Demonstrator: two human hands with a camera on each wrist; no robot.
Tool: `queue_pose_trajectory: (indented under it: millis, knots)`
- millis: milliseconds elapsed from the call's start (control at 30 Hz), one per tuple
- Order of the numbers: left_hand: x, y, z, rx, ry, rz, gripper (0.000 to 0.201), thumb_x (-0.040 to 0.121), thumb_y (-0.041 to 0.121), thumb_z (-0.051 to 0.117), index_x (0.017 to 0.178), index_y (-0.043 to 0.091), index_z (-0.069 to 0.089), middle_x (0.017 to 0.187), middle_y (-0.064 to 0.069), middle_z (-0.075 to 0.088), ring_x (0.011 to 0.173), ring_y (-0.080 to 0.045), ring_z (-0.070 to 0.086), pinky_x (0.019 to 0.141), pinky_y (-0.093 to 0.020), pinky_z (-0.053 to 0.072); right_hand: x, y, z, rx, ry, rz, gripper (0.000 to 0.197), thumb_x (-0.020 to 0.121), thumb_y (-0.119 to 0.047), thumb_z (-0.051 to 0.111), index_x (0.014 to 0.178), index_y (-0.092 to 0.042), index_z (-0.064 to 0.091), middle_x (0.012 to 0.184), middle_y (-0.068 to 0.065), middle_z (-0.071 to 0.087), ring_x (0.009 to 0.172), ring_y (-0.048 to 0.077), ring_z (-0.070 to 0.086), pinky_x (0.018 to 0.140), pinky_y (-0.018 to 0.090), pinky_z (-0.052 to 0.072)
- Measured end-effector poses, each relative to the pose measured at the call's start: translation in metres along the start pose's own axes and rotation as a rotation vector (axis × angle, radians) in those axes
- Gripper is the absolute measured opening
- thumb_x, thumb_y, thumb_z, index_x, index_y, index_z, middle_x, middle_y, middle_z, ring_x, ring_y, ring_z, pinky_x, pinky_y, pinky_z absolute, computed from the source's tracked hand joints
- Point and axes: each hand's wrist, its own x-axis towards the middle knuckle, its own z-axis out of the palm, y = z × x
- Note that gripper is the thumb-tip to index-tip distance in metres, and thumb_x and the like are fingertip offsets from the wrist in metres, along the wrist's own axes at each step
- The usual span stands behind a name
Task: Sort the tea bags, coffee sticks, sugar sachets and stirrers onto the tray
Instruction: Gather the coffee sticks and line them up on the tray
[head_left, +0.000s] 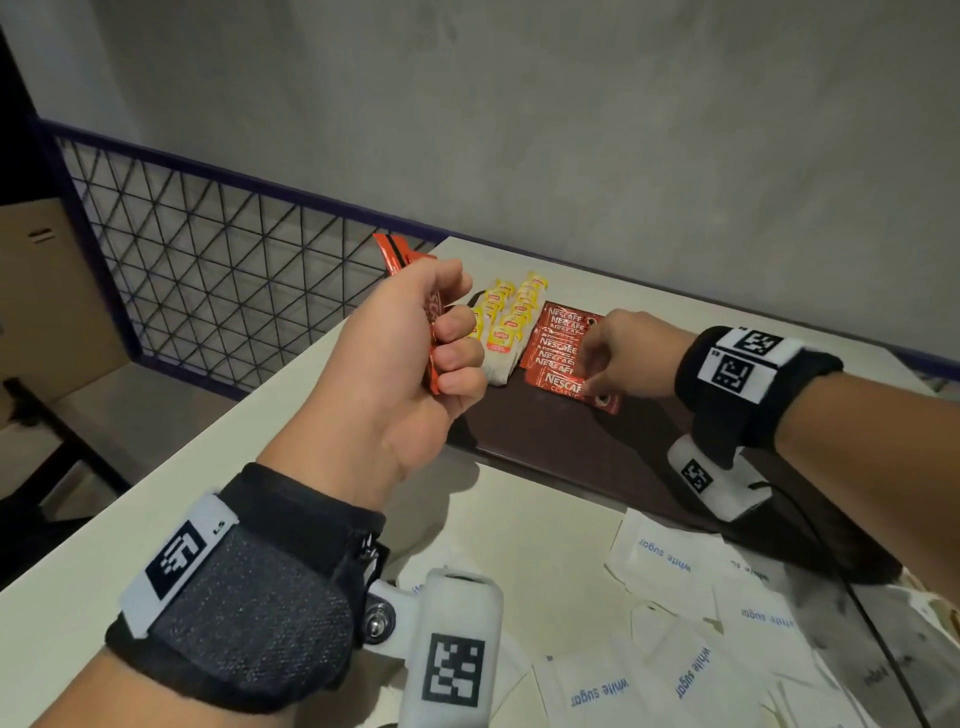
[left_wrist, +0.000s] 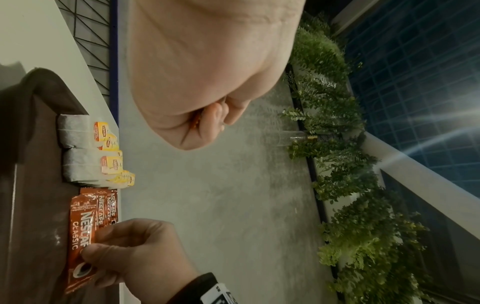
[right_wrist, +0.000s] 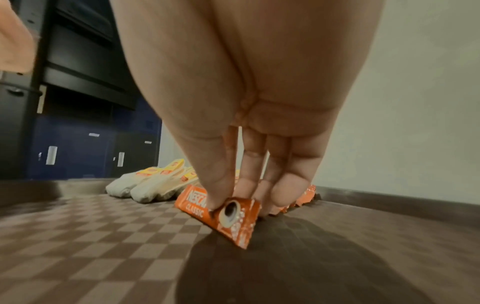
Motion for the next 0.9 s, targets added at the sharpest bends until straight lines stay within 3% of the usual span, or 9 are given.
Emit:
queue_pose_trajectory:
  millis: [133, 300, 433, 567, 700, 833, 900]
  knots:
    - [0.000, 0.002, -0.001, -0.075, -0.056, -0.060, 0.023, 0.099, 0.028, 0.056, 0.079, 0.019, 0.052, 0.058, 0.007, 0.028, 0.041, -0.005, 0.024, 0.037, -0.016, 0.015, 0.005, -0.006, 0.006, -0.069, 0.041, 0.009, 0.012, 0.085, -0.027, 0.081, 0.093, -0.026, 0.072, 0.093, -0.005, 0.065, 0.085, 0.014, 0.063, 0.077, 0.032, 0.054]
    - [-0.001, 0.003, -0.001, -0.097, -0.064, -0.064, 0.024, 0.099, 0.028, 0.056, 0.078, 0.018, 0.052, 0.060, 0.007, 0.028, 0.042, -0.006, 0.024, 0.037, -0.016, 0.017, 0.008, -0.010, 0.009, -0.132, 0.058, 0.015, 0.015, 0.088, -0.028, 0.077, 0.101, -0.020, 0.073, 0.099, -0.001, 0.064, 0.088, 0.016, 0.058, 0.070, 0.027, 0.043]
    - [-0.001, 0.003, -0.001, -0.105, -0.060, -0.068, 0.024, 0.099, 0.028, 0.056, 0.078, 0.018, 0.051, 0.061, 0.007, 0.027, 0.042, -0.006, 0.024, 0.036, -0.016, 0.017, 0.008, -0.010, 0.006, -0.143, 0.062, 0.010, 0.015, 0.090, -0.029, 0.076, 0.101, -0.020, 0.071, 0.097, -0.002, 0.063, 0.085, 0.015, 0.058, 0.068, 0.026, 0.043]
    - [-0.001, 0.004, -0.002, -0.119, -0.056, -0.065, 0.024, 0.099, 0.029, 0.056, 0.079, 0.017, 0.052, 0.060, 0.007, 0.029, 0.042, -0.006, 0.025, 0.036, -0.016, 0.018, 0.006, -0.013, 0.004, -0.105, 0.005, -0.025, 0.007, 0.088, -0.028, 0.077, 0.087, -0.026, 0.071, 0.090, -0.007, 0.064, 0.086, 0.014, 0.062, 0.072, 0.029, 0.049]
    - [-0.001, 0.005, -0.002, -0.117, -0.055, -0.059, 0.023, 0.099, 0.029, 0.055, 0.079, 0.017, 0.052, 0.060, 0.007, 0.029, 0.042, -0.005, 0.025, 0.036, -0.016, 0.019, 0.005, -0.018, 0.006, -0.121, -0.016, -0.048, 0.004, 0.087, -0.021, 0.077, 0.088, -0.022, 0.074, 0.086, -0.006, 0.067, 0.077, 0.010, 0.061, 0.065, 0.025, 0.049]
    - [-0.001, 0.005, -0.002, -0.117, -0.055, -0.056, 0.024, 0.099, 0.029, 0.055, 0.079, 0.017, 0.052, 0.060, 0.007, 0.029, 0.042, -0.005, 0.024, 0.036, -0.016, 0.019, 0.008, -0.020, 0.006, -0.091, -0.029, -0.029, 0.007, 0.085, -0.018, 0.079, 0.087, -0.021, 0.073, 0.086, 0.000, 0.071, 0.068, 0.015, 0.069, 0.059, 0.025, 0.054]
    - [-0.001, 0.004, -0.002, -0.114, -0.053, -0.054, 0.024, 0.099, 0.028, 0.055, 0.079, 0.017, 0.052, 0.060, 0.007, 0.029, 0.042, -0.006, 0.024, 0.035, -0.016, 0.019, 0.010, -0.020, 0.006, -0.093, -0.019, -0.017, 0.011, 0.084, -0.021, 0.081, 0.090, -0.021, 0.073, 0.088, -0.002, 0.069, 0.070, 0.014, 0.068, 0.061, 0.026, 0.054]
